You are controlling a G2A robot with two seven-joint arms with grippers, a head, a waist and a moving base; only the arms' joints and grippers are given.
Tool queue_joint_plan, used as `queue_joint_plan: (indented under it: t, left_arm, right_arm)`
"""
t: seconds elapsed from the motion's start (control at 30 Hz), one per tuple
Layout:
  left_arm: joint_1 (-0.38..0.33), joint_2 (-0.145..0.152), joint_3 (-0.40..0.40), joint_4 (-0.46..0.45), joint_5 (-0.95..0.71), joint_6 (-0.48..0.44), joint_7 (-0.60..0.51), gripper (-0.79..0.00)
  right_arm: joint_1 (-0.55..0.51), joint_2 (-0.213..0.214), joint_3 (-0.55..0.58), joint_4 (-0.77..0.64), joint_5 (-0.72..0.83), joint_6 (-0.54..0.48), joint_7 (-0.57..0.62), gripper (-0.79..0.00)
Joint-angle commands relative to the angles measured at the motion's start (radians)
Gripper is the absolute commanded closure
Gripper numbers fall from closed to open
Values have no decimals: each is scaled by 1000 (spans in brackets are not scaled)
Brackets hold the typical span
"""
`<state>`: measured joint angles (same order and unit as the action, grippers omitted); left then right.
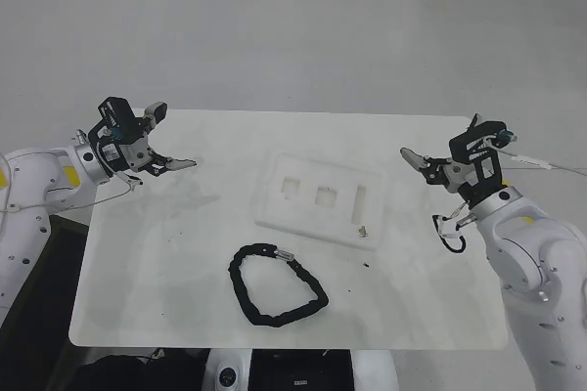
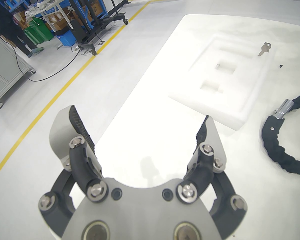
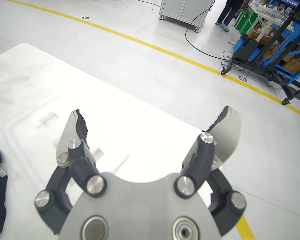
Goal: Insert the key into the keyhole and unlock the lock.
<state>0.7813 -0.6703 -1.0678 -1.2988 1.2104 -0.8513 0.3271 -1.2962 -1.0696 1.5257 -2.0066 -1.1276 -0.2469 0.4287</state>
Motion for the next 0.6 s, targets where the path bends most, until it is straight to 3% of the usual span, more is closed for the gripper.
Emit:
queue_joint_plan:
  t: [0.0,0.57]
  left_arm:
    - [0,0,0,0,0,0,0,-785]
    - [0,0,0,0,0,0,0,-785]
  right_arm:
    - [2,-1,-16,-3,7,7,45,-785]
    - [-14,-16,-145,-42,70,178,381,-785]
